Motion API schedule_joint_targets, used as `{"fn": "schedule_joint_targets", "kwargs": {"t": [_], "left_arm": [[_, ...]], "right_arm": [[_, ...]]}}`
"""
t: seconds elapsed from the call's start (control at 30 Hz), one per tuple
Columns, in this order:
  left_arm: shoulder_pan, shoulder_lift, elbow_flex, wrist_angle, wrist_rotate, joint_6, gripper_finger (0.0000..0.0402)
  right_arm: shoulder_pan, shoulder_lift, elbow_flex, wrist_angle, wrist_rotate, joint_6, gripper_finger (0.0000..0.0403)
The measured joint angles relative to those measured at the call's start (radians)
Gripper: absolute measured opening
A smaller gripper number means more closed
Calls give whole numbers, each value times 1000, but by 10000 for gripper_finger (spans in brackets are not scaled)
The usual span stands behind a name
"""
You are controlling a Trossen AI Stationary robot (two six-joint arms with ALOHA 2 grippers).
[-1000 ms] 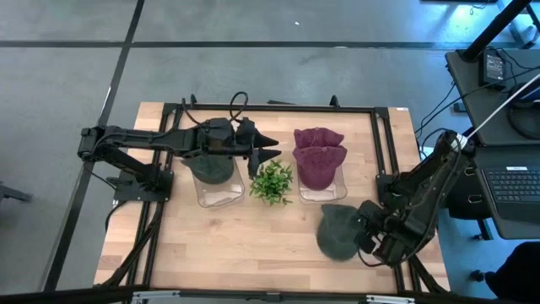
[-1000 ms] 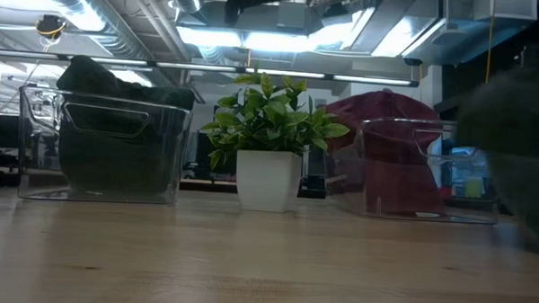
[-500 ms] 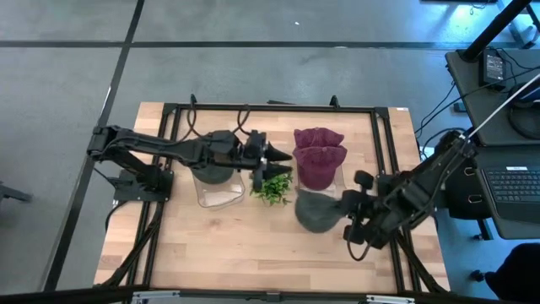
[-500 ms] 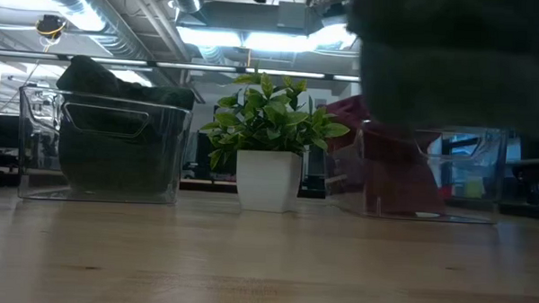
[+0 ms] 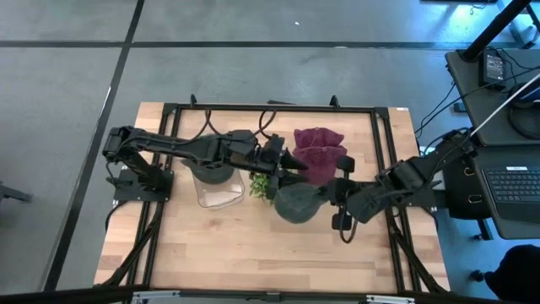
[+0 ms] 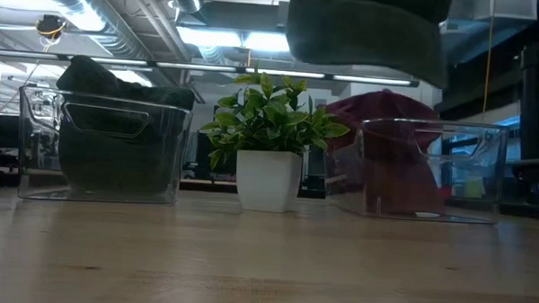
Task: Pick & Place hat
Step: Put the black cap into the left transparent bin
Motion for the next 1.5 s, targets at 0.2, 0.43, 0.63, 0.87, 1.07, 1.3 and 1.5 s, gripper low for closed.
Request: {"fn": "schedule_joint_targets", "kwargs": {"t": [0.2,0.43,0.63,0.87,1.07,1.3,1.5], "left_arm": [[-2,2,4,-23,1,-9,187],[-2,2,4,-37,-10,-22,187],[-2,2,4,-38,16,-19,186],[3,2,4,-51,42,-58,135],[20,2,4,-55,71,-71,42],[20,1,4,-58,69,-44,18],[22,-25,2,-67,68,-31,15]], "right_arm": [[-49,0,0,8,32,-4,11],[-86,0,0,131,38,-99,11],[-114,0,1,165,34,-134,11],[-115,0,1,172,21,-122,11],[-115,-1,1,172,13,-112,16],[-115,-2,1,173,-38,-164,39],[-115,-13,1,171,-101,-102,86]]}}
